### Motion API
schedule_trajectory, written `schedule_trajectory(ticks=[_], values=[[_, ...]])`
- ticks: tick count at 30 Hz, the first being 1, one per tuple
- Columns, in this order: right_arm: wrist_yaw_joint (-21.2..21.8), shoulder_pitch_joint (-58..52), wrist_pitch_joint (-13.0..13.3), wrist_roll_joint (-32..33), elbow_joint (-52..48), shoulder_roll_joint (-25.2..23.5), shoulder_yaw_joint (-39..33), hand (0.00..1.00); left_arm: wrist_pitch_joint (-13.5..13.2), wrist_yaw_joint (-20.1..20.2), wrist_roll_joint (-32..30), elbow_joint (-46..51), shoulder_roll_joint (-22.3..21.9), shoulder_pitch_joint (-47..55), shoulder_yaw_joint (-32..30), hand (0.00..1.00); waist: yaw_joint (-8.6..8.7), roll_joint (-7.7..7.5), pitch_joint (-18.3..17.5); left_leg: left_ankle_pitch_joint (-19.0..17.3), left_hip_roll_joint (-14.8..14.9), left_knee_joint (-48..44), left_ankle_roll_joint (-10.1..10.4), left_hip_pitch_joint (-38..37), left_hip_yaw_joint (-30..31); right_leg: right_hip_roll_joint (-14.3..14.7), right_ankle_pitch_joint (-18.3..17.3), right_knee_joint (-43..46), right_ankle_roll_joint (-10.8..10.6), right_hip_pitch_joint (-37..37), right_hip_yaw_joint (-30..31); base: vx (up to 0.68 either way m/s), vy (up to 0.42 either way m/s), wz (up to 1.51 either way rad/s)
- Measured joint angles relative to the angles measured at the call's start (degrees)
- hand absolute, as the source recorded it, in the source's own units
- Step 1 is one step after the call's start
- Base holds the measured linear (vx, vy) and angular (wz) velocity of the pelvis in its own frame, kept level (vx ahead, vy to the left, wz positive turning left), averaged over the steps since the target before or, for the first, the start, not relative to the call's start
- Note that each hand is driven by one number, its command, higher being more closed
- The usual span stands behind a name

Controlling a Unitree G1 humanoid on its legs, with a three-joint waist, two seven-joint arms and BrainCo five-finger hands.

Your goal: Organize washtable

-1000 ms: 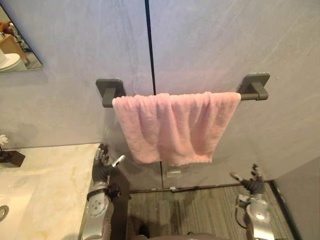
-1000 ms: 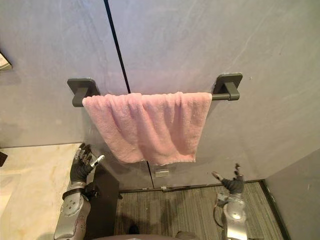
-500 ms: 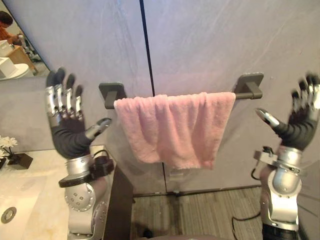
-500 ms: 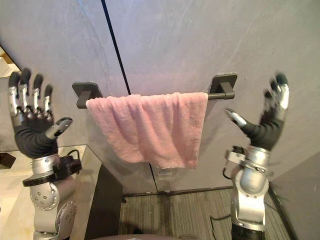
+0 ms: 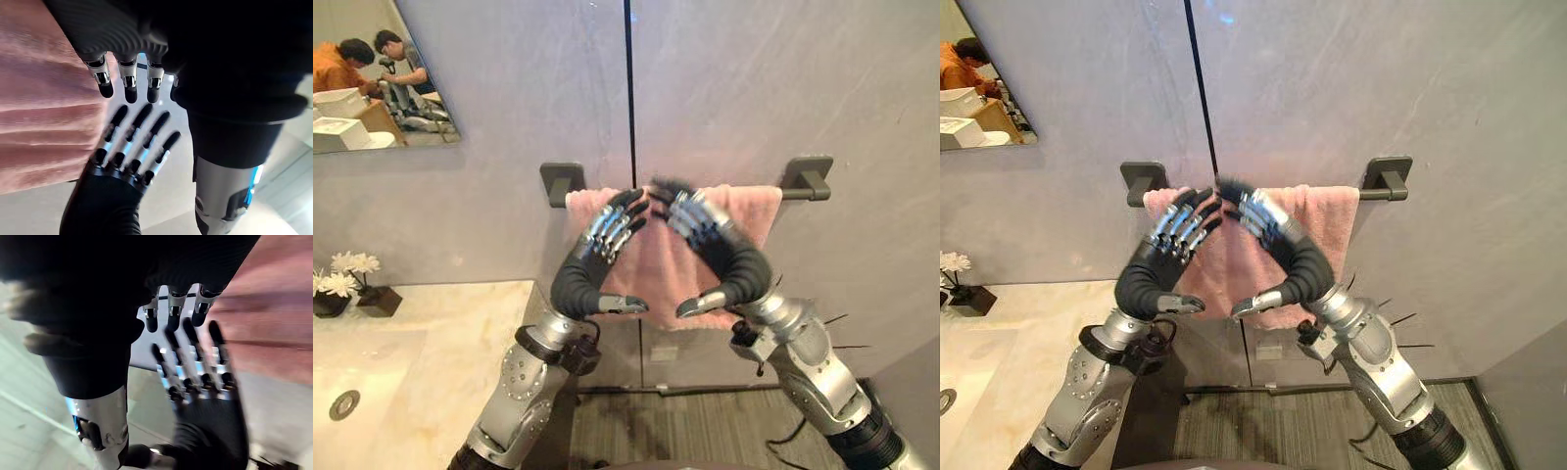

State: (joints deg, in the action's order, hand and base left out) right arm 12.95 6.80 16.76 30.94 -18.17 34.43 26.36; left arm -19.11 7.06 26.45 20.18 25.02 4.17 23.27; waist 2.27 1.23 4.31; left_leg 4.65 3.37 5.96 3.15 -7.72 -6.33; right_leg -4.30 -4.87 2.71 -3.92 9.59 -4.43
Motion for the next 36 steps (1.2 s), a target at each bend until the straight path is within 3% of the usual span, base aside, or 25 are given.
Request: schedule_trajectory(ticks=[4, 8, 9, 13, 15, 20, 29, 36], values=[[1.24, -0.43, -2.13, -0.63, 4.93, 2.8, 1.68, 0.0, 1.77, 0.9, -0.04, -5.06, 1.75, 0.52, 1.42, 0.0, -0.04, -0.04, 0.02, 0.1, 0.02, 0.0, 0.02, 0.42, -0.02, 0.02, 0.0, 0.1, 0.0, -0.57, -0.06, -0.01, -0.002, 0.0], [0.53, -0.69, -3.0, -9.26, 9.97, 2.6, 2.5, 0.0, 2.96, 1.59, -0.35, -7.04, 1.57, 1.01, 1.42, 0.0, -0.02, -0.07, 0.04, 0.51, -0.02, -0.01, -0.05, 0.96, 0.14, 0.0, 0.05, 0.28, 0.05, -1.05, -0.14, 0.0, -0.003, 0.01], [-0.49, -1.05, -3.65, -13.77, 12.32, 1.07, 2.49, 0.0, 3.05, 1.53, -1.13, -9.15, 0.9, 1.0, 1.37, 0.0, -0.03, -0.03, 0.06, 0.6, 0.0, -0.02, 0.05, 1.03, 0.35, 0.02, 0.04, 0.28, 0.06, -1.04, -0.18, -0.01, -0.015, 0.06], [-3.02, -4.39, -4.83, -21.7, 18.5, -4.95, -1.33, 0.0, 3.02, 0.46, -5.76, -11.81, -3.48, 0.98, 0.39, 0.0, -0.19, 0.2, 0.2, 0.81, -0.06, 0.0, 0.0, 1.42, 0.88, 0.01, 0.02, 0.28, 0.09, -1.17, -0.55, -0.02, -0.013, 0.07], [-6.49, -5.45, -4.9, -26.71, 19.78, -10.45, -6.92, 0.0, 3.04, -2.61, -11.93, -15.6, -7.36, 0.98, -3.48, 0.0, 0.08, 0.73, 0.52, 1.07, -0.04, 0.01, -0.05, 2.05, 1.06, 0.02, 0.0, 0.42, 0.1, -1.85, -0.64, -0.05, -0.006, 0.03], [-11.92, -6.62, -4.83, -31.16, 19.77, -14.6, -15.09, 0.0, 3.13, -8.51, -18.47, -18.92, -10.73, 1.06, -9.72, 0.0, 0.06, 0.4, 0.77, 1.15, 0.16, 0.01, -0.02, 3.15, 1.34, 0.2, 0.06, 0.1, 0.22, -2.78, -0.86, -0.02, -0.007, 0.01], [-15.52, -9.31, -4.77, -32.01, 19.13, -20.63, -24.66, 0.0, 3.14, -15.62, -22.81, -19.01, -14.26, 1.21, -20.12, 0.0, 0.13, -0.35, 1.05, 1.19, 0.08, -0.02, -0.03, 4.25, 1.05, 0.17, 0.39, -0.24, 0.39, -3.74, -0.65, 0.02, -0.004, -0.01], [-15.52, -14.23, -4.68, -31.39, 15.11, -24.25, -30.55, 0.0, 3.2, -16.09, -23.95, -19.06, -16.45, 3.07, -24.48, 0.0, 0.34, -0.45, 1.11, 1.16, 0.23, -0.01, -0.01, 4.29, 0.59, 0.27, 0.9, -0.92, 0.34, -3.71, -0.36, -0.01, -0.001, -0.03]])
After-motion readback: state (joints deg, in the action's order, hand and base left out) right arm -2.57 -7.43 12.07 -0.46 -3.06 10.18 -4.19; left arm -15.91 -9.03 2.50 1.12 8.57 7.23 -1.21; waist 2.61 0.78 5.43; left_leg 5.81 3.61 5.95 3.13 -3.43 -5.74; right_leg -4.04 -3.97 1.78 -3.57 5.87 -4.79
